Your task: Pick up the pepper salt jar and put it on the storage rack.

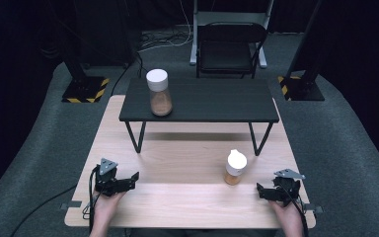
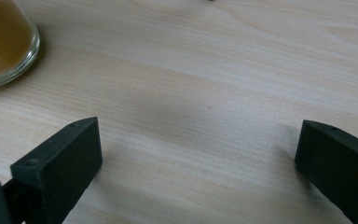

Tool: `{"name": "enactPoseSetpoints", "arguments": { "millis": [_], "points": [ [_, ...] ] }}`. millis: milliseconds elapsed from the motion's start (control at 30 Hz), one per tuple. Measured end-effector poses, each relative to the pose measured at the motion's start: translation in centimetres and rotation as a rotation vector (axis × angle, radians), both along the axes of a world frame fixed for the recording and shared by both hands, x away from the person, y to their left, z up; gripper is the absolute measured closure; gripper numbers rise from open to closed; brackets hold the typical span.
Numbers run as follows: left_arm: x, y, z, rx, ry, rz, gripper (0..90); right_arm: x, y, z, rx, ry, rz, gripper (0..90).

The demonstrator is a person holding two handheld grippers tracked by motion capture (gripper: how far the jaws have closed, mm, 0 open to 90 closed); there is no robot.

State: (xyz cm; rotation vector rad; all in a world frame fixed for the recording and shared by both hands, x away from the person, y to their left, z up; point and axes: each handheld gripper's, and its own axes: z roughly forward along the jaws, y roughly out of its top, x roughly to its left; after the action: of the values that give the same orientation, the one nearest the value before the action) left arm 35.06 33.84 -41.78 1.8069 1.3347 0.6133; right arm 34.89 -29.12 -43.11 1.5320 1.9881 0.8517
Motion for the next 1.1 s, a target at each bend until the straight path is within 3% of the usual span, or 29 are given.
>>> {"name": "enactPoseSetpoints", "arguments": {
  "millis": [233,467,667,833,1100],
  "points": [
    [0.3,-0.2,-0.9,0.038,0.045,0.027,3.8,0.0,0.0,0.0,0.000,0.000,0.001,0.0],
    [1.1,-0.1,-1.6,0.029,0.095,0.020,4.0,0.0,0.0,0.0,0.000,0.000,0.001,0.0],
    [1.6,-0.4,-1.9,0.049,0.125,0.017,4.1,0.0,0.0,0.0,0.000,0.000,0.001,0.0],
    [1.8,-1.3,-1.9,0.102,0.120,0.015,4.1,0.0,0.0,0.0,0.000,0.000,0.000,0.0],
    [1.8,-1.5,-1.8,0.106,0.123,0.017,2.7,0.0,0.0,0.0,0.000,0.000,0.000,0.0]
  ]
}}
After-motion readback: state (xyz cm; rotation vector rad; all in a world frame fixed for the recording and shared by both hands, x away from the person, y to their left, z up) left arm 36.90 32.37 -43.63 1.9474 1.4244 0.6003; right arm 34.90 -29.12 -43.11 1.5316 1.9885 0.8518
